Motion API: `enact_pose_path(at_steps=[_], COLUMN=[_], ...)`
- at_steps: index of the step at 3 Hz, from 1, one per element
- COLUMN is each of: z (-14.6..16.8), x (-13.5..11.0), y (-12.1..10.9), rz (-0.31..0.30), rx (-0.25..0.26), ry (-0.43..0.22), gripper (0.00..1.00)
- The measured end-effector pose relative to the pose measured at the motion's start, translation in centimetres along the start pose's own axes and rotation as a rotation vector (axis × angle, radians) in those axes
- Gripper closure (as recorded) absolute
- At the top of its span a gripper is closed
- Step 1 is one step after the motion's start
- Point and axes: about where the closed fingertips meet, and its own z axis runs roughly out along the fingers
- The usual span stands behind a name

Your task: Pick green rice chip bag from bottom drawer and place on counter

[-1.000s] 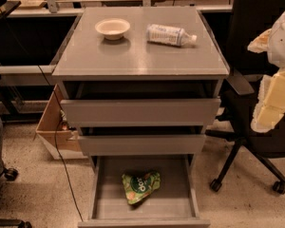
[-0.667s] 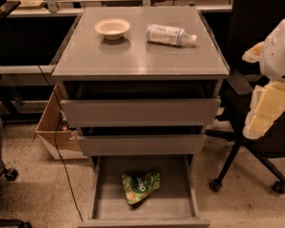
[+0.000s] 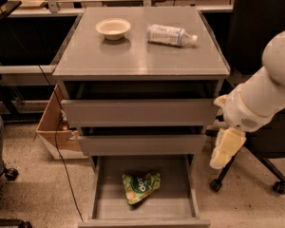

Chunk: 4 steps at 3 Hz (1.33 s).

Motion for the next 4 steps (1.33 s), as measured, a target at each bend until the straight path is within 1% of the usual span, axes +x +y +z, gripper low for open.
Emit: enact_pose_path(at_steps=[1, 2, 3, 4], z=[6.3, 6.2, 7.3, 12.7], x=[-0.1, -0.1, 0.2, 0.9], y=[2.3, 2.3, 3.4, 7.0], rz=[0.032, 0.031, 0.072, 0.139], rx=[-0.065, -0.064, -0.058, -0.107], ry=[-0.026, -0.026, -0.069, -0.137], gripper=[0.0, 0.0, 0.0, 0.0])
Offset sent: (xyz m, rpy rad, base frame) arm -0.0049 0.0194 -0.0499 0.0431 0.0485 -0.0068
